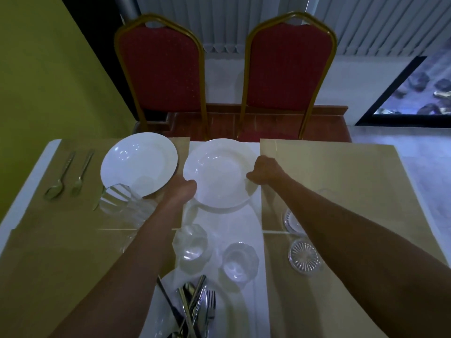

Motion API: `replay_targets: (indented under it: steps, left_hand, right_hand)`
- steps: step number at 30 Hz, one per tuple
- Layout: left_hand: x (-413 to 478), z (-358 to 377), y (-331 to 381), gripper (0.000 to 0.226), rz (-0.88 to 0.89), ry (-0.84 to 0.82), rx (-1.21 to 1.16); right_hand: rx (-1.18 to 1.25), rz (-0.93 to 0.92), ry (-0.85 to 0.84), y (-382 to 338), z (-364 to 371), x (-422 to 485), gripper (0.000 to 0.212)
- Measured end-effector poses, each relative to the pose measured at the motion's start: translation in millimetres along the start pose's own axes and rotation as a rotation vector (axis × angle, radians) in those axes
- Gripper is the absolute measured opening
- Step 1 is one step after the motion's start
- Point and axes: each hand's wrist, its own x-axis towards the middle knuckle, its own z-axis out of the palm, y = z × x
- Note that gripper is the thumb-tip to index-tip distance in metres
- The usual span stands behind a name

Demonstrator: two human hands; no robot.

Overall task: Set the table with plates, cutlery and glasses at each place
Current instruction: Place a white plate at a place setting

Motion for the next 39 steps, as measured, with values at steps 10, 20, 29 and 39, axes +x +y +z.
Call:
replay_targets:
  steps: [10,20,29,39]
  left_hand:
    - [30.2,8.3,4.3,0.038,-0.257,0.022,-0.194]
    - [20.4,3.2,33.3,0.037,-0.172,0.148,0.103]
    - [-26.4,53.4,146.7,0.014,0.099,-0.096,-0.179]
    - [-59.0,155.1,142.5,0.032,-0.171,-0.333,-0.418]
  right_hand:
    - [0.108,0.08,-0.008,-1.2,-2.1,13.8,0.019]
    - [0.457,0.094,-0.218,16.5,-54.9,10.0,0.02]
    - [0.625,0.105,0.027,109.1,-138.3,1.5,0.036]
    - [0.632,0.245,0.022,224.6,-120.0,9.3,0.052]
